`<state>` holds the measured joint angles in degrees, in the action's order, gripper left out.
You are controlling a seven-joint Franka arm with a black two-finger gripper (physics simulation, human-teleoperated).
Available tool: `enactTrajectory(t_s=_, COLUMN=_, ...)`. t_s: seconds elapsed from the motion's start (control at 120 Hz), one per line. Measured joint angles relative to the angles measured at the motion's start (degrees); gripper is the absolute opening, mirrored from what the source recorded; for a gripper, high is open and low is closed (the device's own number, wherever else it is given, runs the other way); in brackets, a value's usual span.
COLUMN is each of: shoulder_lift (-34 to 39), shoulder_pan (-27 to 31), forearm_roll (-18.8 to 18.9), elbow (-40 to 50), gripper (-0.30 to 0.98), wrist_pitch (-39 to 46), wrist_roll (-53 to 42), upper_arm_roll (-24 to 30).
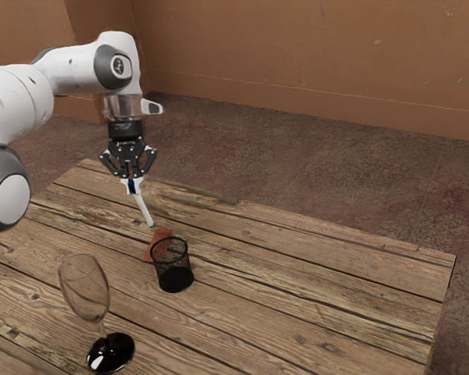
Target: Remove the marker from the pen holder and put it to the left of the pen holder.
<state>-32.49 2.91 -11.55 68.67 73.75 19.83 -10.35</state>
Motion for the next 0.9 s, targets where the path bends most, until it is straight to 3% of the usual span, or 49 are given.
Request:
enactTrajectory(t_s=0.125, shoulder_lift=-7.89, shoulder_pan=6.53, forearm_roll=-1.39, elbow=-5.60, gripper=-0.10, wrist_pitch=6.01, wrist_roll=-2.21, upper_arm_roll=1.45)
enactTrajectory(t_s=0.325, shoulder_lift=-11.58, shoulder_pan=12.90, forearm_roll=-3.67, elbow=-6.27, gripper=-0.10, wrist_pitch=15.03, wrist_roll=-7.37, upper_arm_roll=1.88)
enactTrajectory(t_s=0.617, shoulder_lift=-11.37, shoulder_pan=13.63, forearm_roll=-5.53, elbow=-3.11, gripper=0.10, wrist_pitch=17.84, wrist_roll=-13.29, upper_arm_roll=1.66)
enactTrajectory(t_s=0.9, shoulder_lift=-10.54, shoulder_pan=12.61, forearm_roll=-6.16, elbow=-0.15, gripper=0.12, wrist_pitch=11.39, wrist_roll=-16.34, upper_arm_roll=1.44)
